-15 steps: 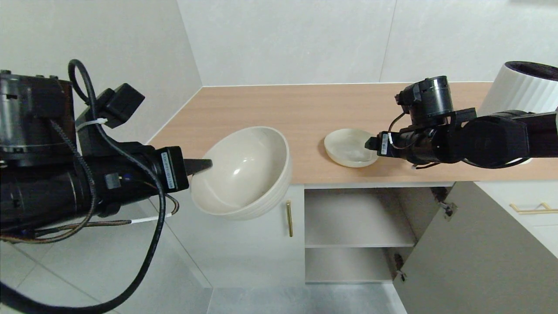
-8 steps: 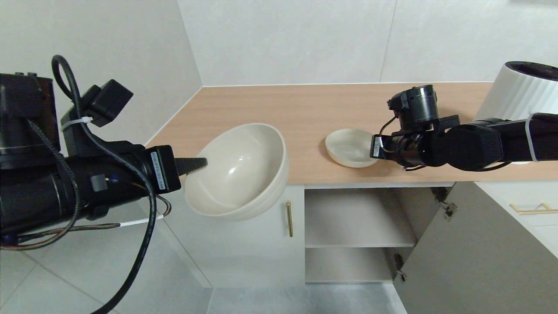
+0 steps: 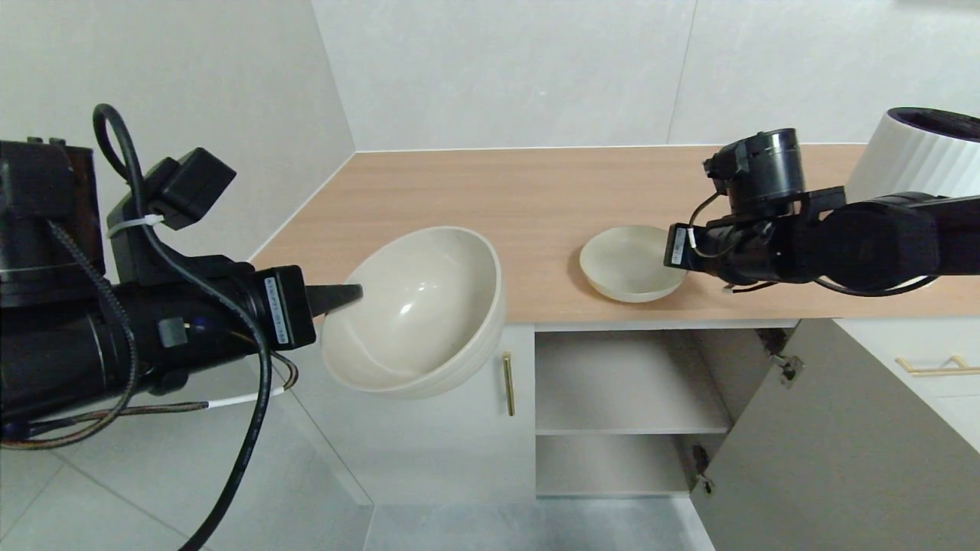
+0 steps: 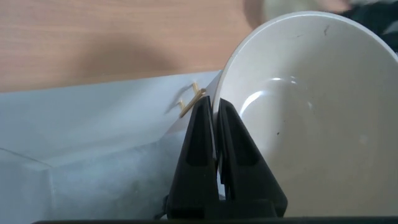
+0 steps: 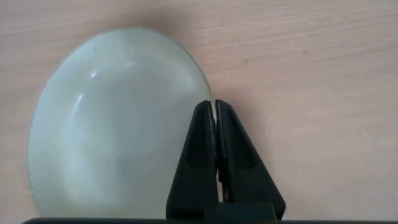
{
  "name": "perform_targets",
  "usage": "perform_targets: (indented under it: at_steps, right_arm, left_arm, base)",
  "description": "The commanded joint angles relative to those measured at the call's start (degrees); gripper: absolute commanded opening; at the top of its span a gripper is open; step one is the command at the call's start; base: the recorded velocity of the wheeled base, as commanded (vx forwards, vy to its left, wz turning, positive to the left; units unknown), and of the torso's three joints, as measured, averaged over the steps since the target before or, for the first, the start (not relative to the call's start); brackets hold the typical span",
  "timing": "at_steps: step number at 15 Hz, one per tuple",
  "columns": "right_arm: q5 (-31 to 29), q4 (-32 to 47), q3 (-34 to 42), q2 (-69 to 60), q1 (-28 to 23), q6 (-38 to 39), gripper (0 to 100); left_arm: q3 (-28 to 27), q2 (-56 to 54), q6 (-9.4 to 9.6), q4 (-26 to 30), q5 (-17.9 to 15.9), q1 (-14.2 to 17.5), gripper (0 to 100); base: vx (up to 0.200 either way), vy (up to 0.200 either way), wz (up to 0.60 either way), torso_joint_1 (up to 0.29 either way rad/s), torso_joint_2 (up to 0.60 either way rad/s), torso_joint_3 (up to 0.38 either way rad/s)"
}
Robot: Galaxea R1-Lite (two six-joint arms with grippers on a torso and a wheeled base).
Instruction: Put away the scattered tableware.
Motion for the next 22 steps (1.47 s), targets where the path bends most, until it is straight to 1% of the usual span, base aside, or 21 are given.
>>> perform_targets:
  at_steps: [1, 2, 3, 4, 5, 6, 8, 10, 11, 16, 19, 22]
  right_arm:
    - [5.7, 1.3, 6.6, -10.6, -0.2, 0.3, 0]
    - [10.4, 5.1, 8.8, -14.9, -0.2, 0.0, 0]
    - [12.0, 7.3, 9.2, -16.3, -0.1, -0.1, 0]
    - [14.4, 11.5, 9.3, -18.4, -0.1, 0.0, 0]
    - [15.1, 13.1, 9.8, -19.4, -0.1, 0.2, 0]
    - [15.2, 14.1, 12.3, -20.5, 0.3, 0.2, 0]
    - [15.3, 13.9, 19.5, -22.5, 0.5, -0.2, 0]
    - [15.3, 13.2, 21.8, -22.7, 0.5, -1.7, 0]
    - [15.3, 12.9, 22.2, -22.5, 0.6, -2.0, 0]
    - [14.6, 7.8, 23.9, -18.6, 0.2, -2.4, 0]
    - [14.6, 6.5, 24.0, -17.6, -0.5, -2.4, 0]
    - [14.7, 5.9, 24.4, -17.2, -0.9, -2.5, 0]
  left_arm:
    - [0.7, -0.1, 0.24, -0.1, 0.0, 0.0, 0]
    - [1.0, 0.0, 0.24, -0.1, 0.0, -0.2, 0]
    - [1.5, 0.1, 0.24, -0.1, 0.0, -0.2, 0]
    - [2.4, 0.4, 0.24, -0.1, 0.0, -0.5, 0]
    - [2.6, 0.4, 0.24, -0.1, 0.0, -0.7, 0]
    - [2.8, 0.2, 0.24, -0.1, 0.0, -0.7, 0]
    - [2.8, -0.1, 0.24, -0.1, 0.0, -1.4, 0]
    - [3.6, 0.4, 0.24, -0.1, 0.0, -2.5, 0]
    - [3.8, 0.5, 0.24, -0.1, 0.0, -2.8, 0]
    - [4.1, 2.3, 0.32, -0.1, -0.1, -2.9, 0]
    - [4.1, 3.2, 0.24, -0.1, 0.0, -2.9, 0]
    - [4.2, 3.6, 0.24, -0.1, 0.0, -2.9, 0]
  base:
    - [0.000, 0.000, 0.00, 0.000, 0.00, 0.000]
    - [0.000, 0.000, 0.00, 0.000, 0.00, 0.000]
    - [0.000, 0.000, 0.00, 0.000, 0.00, 0.000]
    - [0.000, 0.000, 0.00, 0.000, 0.00, 0.000]
    - [0.000, 0.000, 0.00, 0.000, 0.00, 0.000]
    - [0.000, 0.000, 0.00, 0.000, 0.00, 0.000]
    - [0.000, 0.000, 0.00, 0.000, 0.00, 0.000]
    - [-0.200, 0.000, 0.00, 0.002, 0.01, 0.005]
    - [-0.200, 0.000, 0.00, 0.012, 0.01, 0.002]
    - [0.000, 0.000, 0.00, 0.000, 0.00, 0.000]
    - [0.000, 0.000, 0.00, 0.000, 0.00, 0.000]
    - [0.000, 0.000, 0.00, -0.136, 0.34, 0.185]
